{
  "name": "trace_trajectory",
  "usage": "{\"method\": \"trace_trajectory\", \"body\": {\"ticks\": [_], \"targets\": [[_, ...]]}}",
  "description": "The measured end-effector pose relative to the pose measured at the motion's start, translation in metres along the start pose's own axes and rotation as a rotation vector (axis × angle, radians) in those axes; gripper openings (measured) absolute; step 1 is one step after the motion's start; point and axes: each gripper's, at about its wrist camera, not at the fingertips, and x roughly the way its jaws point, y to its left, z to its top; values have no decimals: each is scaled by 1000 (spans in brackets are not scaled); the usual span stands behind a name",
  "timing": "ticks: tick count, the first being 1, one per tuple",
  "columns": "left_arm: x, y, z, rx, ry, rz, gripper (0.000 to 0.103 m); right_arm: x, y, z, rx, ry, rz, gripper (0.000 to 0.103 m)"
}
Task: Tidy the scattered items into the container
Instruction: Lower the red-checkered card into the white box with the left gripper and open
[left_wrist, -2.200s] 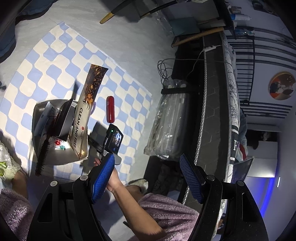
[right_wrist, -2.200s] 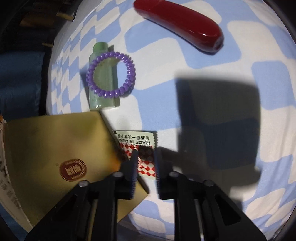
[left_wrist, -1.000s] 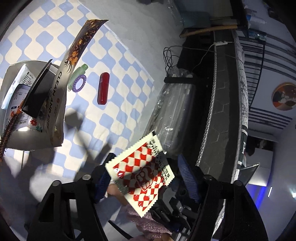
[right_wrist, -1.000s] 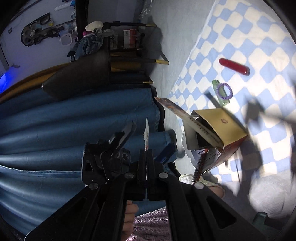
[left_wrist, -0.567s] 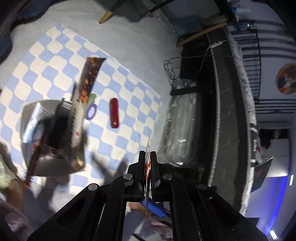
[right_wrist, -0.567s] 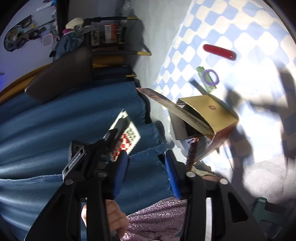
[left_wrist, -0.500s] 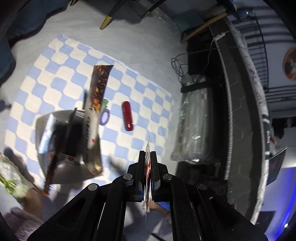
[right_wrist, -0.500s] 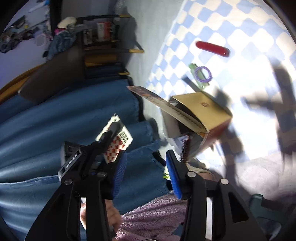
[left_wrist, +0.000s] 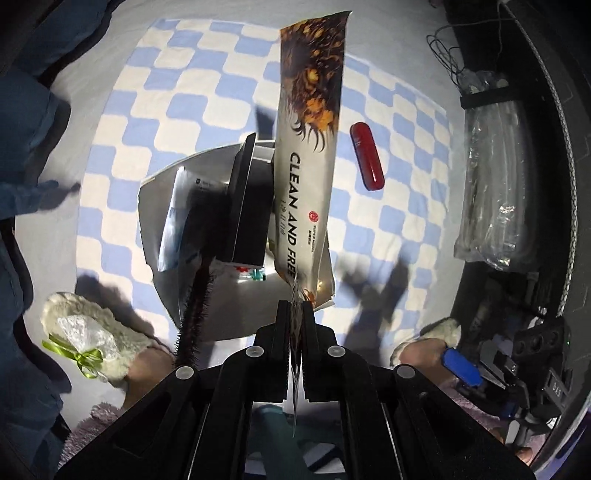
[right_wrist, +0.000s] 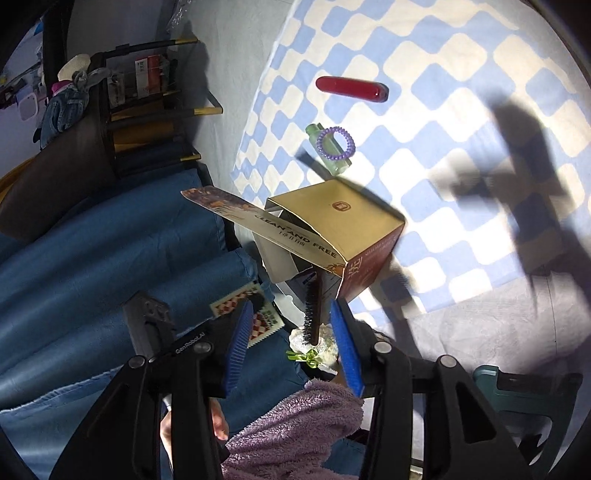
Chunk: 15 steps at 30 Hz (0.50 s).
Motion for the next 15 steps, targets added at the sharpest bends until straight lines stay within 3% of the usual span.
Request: {"method": "trace_trajectory", "body": {"ticks": [1, 2, 3, 4, 9, 13, 15], "targets": [[3, 1, 3, 9, 4, 36, 23, 0, -1, 0, 5, -3, -3, 46], [5, -2, 5, 27, 9, 78, 66, 0, -2, 0, 9, -5, -7, 46], [7, -6, 8, 45, 12, 107, 88, 0, -2, 0, 12, -5, -10, 46], [6, -9, 9, 58, 8, 116, 103, 0, -2, 0, 15, -4, -13, 46], [-9, -19, 2, 62, -18, 47, 103, 2, 0, 1, -1, -12, -36, 46], [-22, -25, -9, 77, -15, -92, 103, 6, -4, 4, 3, -18, -80, 46], [-28, -33, -15, 105, -4, -124, 103, 8, -11, 8, 15, -24, -121, 46]]}}
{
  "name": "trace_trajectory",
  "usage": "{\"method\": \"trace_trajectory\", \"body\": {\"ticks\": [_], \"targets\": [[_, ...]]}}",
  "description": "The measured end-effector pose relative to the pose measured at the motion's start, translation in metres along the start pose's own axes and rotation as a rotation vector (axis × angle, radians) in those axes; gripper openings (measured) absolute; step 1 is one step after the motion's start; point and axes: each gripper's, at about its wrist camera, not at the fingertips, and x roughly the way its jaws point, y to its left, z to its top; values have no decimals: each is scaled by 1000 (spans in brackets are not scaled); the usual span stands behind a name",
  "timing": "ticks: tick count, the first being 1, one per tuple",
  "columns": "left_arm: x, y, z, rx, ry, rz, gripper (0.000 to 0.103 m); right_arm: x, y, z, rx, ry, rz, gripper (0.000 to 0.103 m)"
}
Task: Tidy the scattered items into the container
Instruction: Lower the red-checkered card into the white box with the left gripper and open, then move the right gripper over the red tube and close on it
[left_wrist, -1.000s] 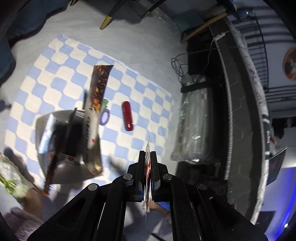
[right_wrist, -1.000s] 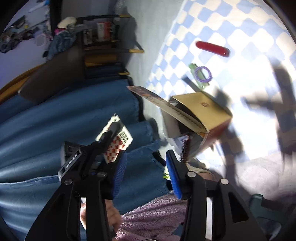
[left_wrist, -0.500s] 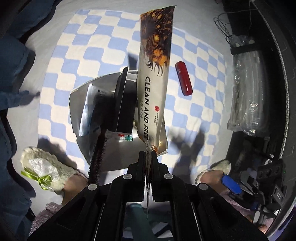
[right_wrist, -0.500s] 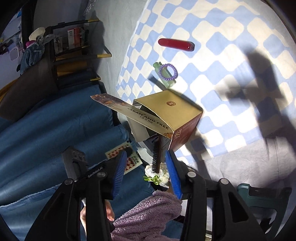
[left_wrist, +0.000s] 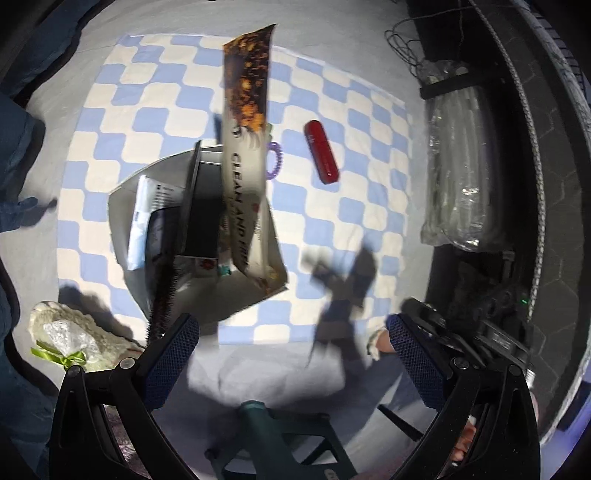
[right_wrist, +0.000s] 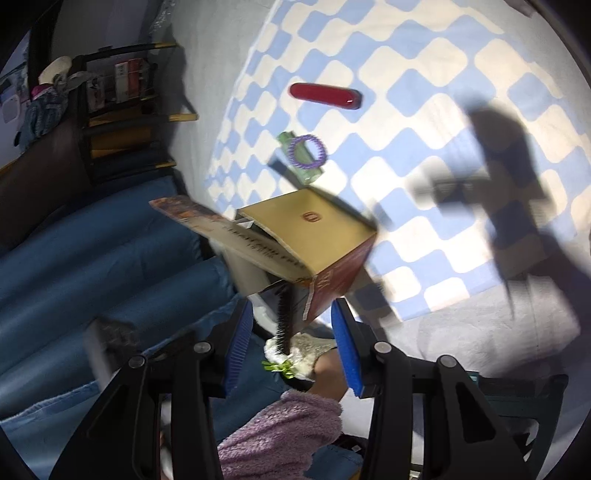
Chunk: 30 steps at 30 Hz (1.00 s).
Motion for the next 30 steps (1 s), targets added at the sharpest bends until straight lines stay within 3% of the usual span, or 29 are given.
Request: {"method": "trace_trajectory", "body": {"ticks": [3, 7, 11, 14, 17, 19, 23, 27, 30], "targets": [[-12, -16, -7, 81, -3, 33, 103, 7, -12, 12, -20, -40, -46, 46], [-37, -36, -15, 165, -61, 47, 103, 22, -33, 34, -96, -87, -271, 46], [-60, -53, -31, 175, -115, -18, 103, 42, -54, 48, -150, -67, -406, 46], [-70, -66, -36, 219, -139, -74, 103, 64, -50, 57, -317, -1, -504, 46], [-70, -69, -33, 202, -140, -103, 103, 74, -34, 66, -483, -8, -550, 46], [-71, -65, -29, 180, -120, -144, 103, 75, -19, 74, -584, -78, -591, 46], [-73, -56, -13, 150, -102, -225, 103, 78, 11, 100, -743, -207, -767, 46], [-79, -28, -3, 91, -144, -182, 103, 93, 27, 142, -751, -149, -849, 46], [-81, -7, 2, 26, -159, -162, 103, 110, 35, 167, -749, -100, -829, 46]]}}
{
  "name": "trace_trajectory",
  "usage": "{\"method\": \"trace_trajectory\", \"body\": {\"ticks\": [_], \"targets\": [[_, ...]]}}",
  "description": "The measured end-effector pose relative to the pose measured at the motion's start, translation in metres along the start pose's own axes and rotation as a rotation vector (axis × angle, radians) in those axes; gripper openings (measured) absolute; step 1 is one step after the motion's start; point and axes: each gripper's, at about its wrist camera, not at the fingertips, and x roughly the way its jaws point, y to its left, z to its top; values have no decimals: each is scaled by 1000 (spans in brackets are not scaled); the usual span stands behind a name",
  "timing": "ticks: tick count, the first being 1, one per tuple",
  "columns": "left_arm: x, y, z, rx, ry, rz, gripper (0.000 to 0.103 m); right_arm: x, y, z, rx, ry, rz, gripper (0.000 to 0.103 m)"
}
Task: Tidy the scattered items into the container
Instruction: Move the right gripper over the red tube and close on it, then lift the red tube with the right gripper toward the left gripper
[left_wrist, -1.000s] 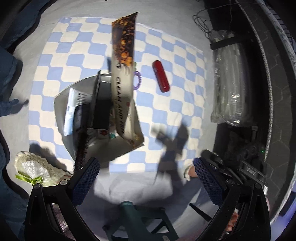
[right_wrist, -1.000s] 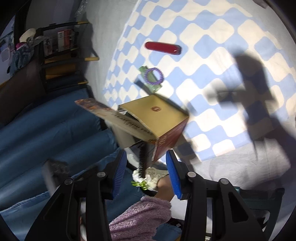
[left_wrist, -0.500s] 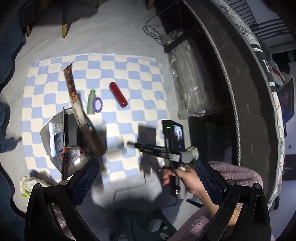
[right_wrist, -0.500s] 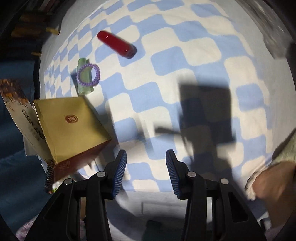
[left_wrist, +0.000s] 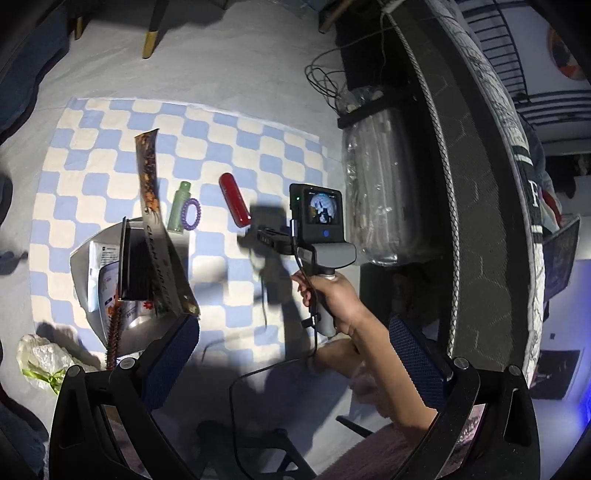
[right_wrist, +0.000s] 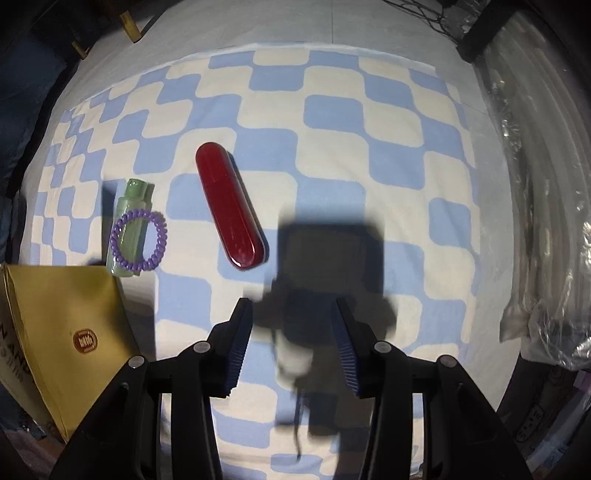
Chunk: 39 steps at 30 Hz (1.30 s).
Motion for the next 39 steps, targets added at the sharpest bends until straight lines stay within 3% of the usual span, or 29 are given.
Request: {"method": "trace_trajectory", "body": {"ticks": [7, 13, 15, 18, 22, 24, 27, 28, 32, 34, 39], "targets": [[4, 28, 11, -124, 49, -109, 103, 33, 14, 34, 61, 62, 88, 46], [8, 30, 25, -107, 53, -48, 103, 59, 34, 44, 24, 92, 66, 41], [10, 21, 29, -102, 50, -33, 103, 58, 32, 39, 49, 70, 79, 37], [13, 13, 32, -107, 48, -25, 103, 56, 25, 22, 93, 105, 86, 36], [16, 5, 32, -102, 43, -23, 103, 48, 7, -25, 99, 152, 122, 36], [18, 3, 30, -92, 46, -4, 103, 45, -12, -52, 185, 195, 189, 36], [27, -2, 31, -87, 59, 41, 103, 30, -53, -94, 493, 245, 451, 35], [31, -4, 32, -83, 68, 54, 103, 21, -62, -103, 545, 241, 488, 35], [52, -10, 34, -96, 106, 65, 103, -26, -78, -118, 607, 188, 513, 33], [62, -11, 31, -122, 124, 42, 103, -49, -85, -121, 634, 170, 573, 33], [81, -13, 23, -118, 170, -2, 103, -113, -81, -119, 607, 66, 642, 33]]}}
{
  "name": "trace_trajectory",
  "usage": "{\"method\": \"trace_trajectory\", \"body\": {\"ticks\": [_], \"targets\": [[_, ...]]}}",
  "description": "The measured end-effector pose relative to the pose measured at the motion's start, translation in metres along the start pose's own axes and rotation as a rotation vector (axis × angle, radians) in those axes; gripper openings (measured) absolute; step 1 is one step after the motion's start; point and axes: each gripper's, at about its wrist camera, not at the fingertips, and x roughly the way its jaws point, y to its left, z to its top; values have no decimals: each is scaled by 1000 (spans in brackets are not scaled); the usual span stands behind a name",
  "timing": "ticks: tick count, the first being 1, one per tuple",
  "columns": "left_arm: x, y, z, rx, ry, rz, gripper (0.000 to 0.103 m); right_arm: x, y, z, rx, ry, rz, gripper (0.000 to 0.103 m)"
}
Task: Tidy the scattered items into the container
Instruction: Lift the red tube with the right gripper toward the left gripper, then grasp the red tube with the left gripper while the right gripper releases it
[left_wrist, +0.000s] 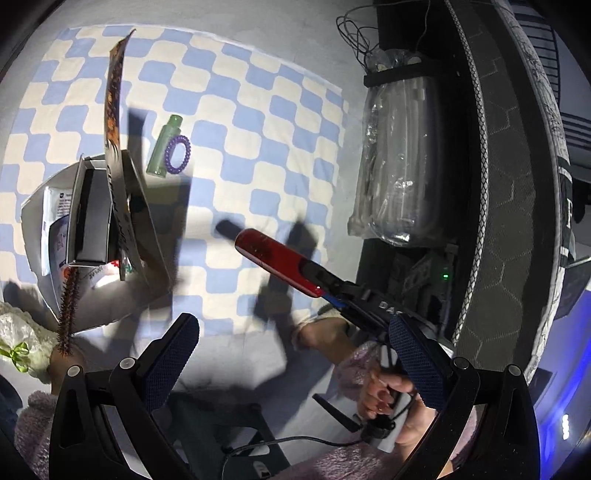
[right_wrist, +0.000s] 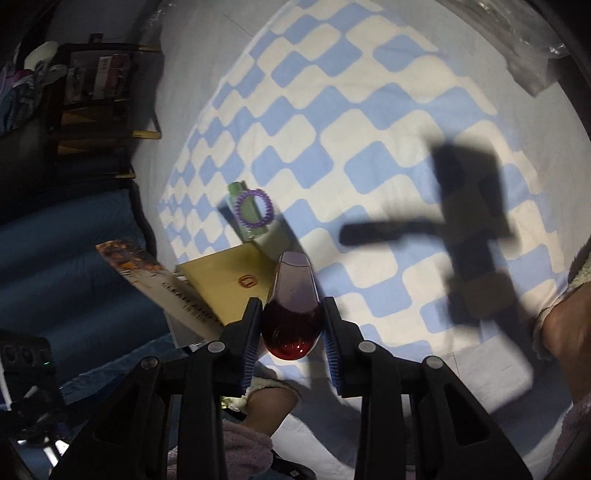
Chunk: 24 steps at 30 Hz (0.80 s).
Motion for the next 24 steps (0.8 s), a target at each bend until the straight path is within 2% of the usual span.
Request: {"method": "trace_trajectory", "body": {"ticks": [2, 6, 7, 10, 15, 19, 21, 24], "targets": [[6, 1, -1, -3, 0, -4, 103, -13, 12, -9, 7, -14, 63, 33], [23, 20, -3, -108, 18, -122, 103, -27, 35, -33, -35, -36, 155, 33], [25, 28, -3, -142, 1, -137, 103, -29, 41, -40, -52, -37, 177, 33], [27, 49, -2, -235, -64, -121, 103, -31, 52, -57, -98, -39, 224, 33], [33, 70, -3, -353, -87, -243, 103, -32, 73, -76, -215, -61, 238, 33], [35, 71, -2, -323, -94, -265, 103, -30, 96, -89, -341, -80, 210, 33], [33, 70, -3, -285, -124, -278, 97, -32, 108, -99, -417, -104, 193, 33], [27, 69, -5, -240, -182, -279, 76, -38, 124, -113, -535, -166, 144, 33]]}}
